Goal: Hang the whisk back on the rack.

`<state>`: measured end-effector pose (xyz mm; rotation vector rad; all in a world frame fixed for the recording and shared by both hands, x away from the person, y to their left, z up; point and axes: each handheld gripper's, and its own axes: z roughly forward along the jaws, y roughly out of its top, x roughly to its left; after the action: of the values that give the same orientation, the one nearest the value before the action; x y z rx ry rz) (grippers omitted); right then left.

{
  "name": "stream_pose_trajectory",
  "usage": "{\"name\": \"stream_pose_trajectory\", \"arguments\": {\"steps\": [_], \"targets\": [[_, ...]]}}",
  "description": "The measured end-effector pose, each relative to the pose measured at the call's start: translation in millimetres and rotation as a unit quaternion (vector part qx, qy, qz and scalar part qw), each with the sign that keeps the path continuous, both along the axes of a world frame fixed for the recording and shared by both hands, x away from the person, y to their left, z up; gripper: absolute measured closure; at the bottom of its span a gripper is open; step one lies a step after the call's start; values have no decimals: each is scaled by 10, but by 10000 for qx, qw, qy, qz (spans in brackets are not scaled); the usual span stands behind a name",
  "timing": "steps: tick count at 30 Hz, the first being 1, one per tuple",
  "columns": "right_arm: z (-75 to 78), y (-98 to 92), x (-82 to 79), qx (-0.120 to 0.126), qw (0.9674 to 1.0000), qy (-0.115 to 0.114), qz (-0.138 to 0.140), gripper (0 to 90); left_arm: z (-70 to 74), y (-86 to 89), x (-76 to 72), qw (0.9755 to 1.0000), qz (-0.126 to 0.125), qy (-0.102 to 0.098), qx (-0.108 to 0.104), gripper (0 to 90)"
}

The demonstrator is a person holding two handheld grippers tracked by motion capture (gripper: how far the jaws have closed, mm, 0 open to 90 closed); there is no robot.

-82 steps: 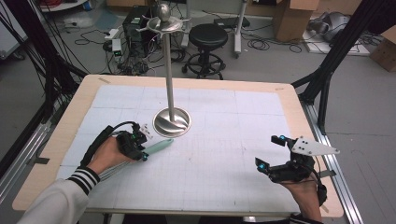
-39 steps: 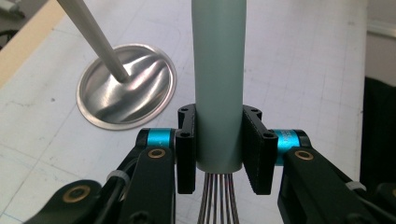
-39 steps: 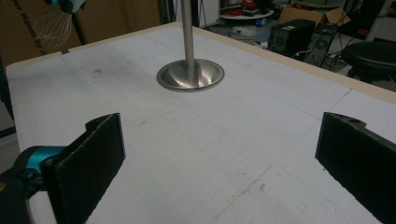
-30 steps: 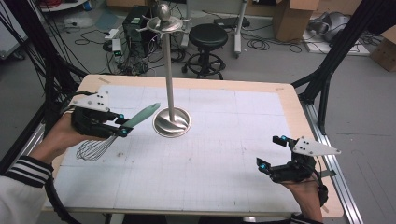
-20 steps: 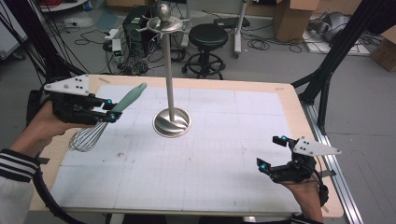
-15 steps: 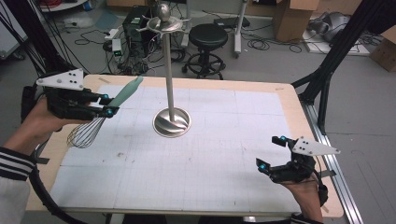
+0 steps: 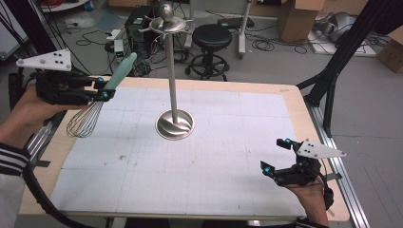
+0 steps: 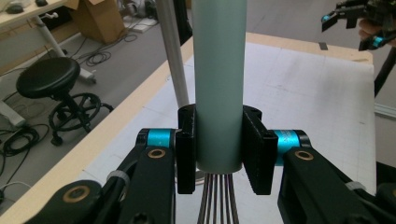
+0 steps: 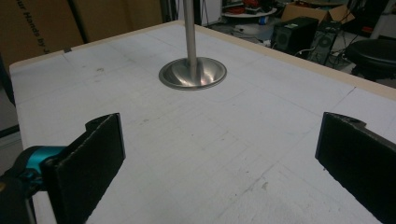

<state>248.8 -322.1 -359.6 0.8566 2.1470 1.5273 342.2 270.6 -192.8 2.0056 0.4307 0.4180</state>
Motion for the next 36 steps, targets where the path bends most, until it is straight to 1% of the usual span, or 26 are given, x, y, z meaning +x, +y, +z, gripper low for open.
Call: {"name": "stream_pose_trajectory", "arguments": {"steps": [1,4,7,10,13,17,18,21,26,28,29,30,32,34,36], "targets": [[-1,-2,2,3,10000,-2,4,5,25,4,6,10000,33,6,-32,693],[-3,-7,2,14,10000,8,-16,5,94,10,34,10000,81,-19,-14,693],[1,-11,-2,21,10000,-11,-6,5,153,11,64,9999,112,-45,-38,693],[2,-14,-2,17,10000,-15,-5,5,204,5,103,9998,170,-73,-26,693],[-2,-17,-1,17,10000,-6,-14,5,238,-1,147,9997,219,-93,-64,693],[-12,-30,2,36,10000,-4,-24,5,258,-12,202,9996,241,-95,-104,693],[-16,-33,1,33,10000,11,-29,5,266,-25,236,9995,267,-111,-129,693],[-28,-34,10,28,10000,17,-30,5,283,-50,287,9995,276,-86,-87,693],[-29,-39,6,32,10000,24,-32,5,315,-82,346,9993,334,-89,-121,693],[-26,-44,1,46,10000,31,-40,5,321,-97,366,9994,319,-78,-56,693],[-25,-46,-3,53,10000,44,-49,5,319,-111,374,9994,330,-78,-56,693],[-24,-51,-1,50,10000,14,-50,5,320,-119,382,9993,361,-78,-33,693],[-25,-54,-4,69,10000,24,-45,5,318,-130,404,9993,368,-70,-20,693],[-24,-60,-7,57,10000,24,-49,5,308,-145,420,9992,387,-59,-50,693],[-20,-63,-8,67,10000,4,-54,5,301,-156,435,9992,402,-42,-11,693]]}}
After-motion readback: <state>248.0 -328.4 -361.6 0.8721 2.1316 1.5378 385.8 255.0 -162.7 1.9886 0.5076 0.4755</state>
